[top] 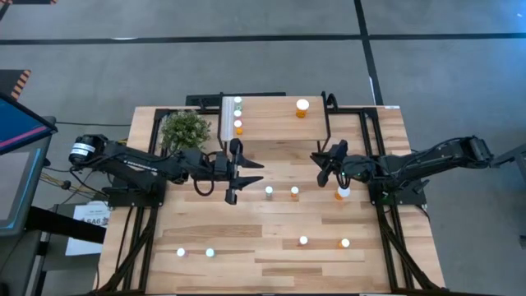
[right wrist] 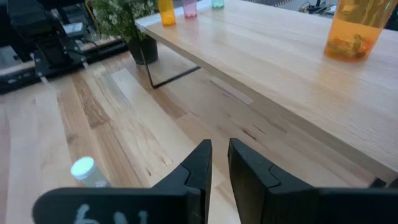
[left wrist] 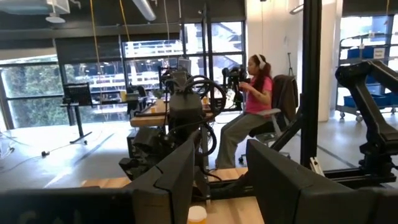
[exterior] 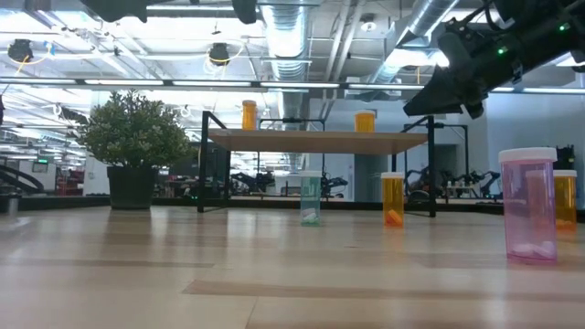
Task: Pick and place medicine bottles onto shelf by color
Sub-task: Put the top left orange small pill bottle on the shelf
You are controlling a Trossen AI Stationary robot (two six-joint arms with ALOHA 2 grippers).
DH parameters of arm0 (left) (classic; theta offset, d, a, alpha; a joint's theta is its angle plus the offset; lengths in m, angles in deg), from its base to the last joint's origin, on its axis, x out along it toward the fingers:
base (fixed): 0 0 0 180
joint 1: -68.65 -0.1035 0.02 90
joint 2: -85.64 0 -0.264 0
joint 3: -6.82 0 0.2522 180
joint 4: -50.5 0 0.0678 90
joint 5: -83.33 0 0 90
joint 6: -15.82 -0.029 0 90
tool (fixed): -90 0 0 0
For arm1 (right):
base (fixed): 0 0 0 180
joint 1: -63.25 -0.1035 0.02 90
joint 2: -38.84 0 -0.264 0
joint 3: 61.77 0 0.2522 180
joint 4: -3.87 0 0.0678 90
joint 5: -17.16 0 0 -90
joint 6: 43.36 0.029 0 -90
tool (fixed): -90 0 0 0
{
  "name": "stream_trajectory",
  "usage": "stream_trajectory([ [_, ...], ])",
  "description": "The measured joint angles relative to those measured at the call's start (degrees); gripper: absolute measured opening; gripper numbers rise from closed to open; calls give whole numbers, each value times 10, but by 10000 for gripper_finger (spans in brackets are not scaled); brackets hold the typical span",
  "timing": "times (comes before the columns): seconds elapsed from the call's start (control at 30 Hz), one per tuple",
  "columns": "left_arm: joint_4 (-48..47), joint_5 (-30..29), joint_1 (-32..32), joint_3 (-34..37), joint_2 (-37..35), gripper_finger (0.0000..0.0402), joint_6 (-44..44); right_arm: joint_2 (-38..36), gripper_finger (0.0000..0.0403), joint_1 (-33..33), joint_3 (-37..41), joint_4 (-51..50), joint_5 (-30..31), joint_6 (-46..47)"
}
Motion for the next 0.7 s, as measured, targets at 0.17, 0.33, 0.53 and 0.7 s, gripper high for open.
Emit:
stream_trajectory([
  [0.17,0,14,0,0,0,137,11,0,76,0,0,7,0,0],
  [0.33,-1,30,0,0,0,137,29,0,76,0,0,5,0,43],
  [0.53,-1,29,0,0,0,137,32,0,76,-2,0,27,-56,61],
  [0.7,-3,29,0,0,0,137,32,-1,76,-40,-20,62,-95,31],
])
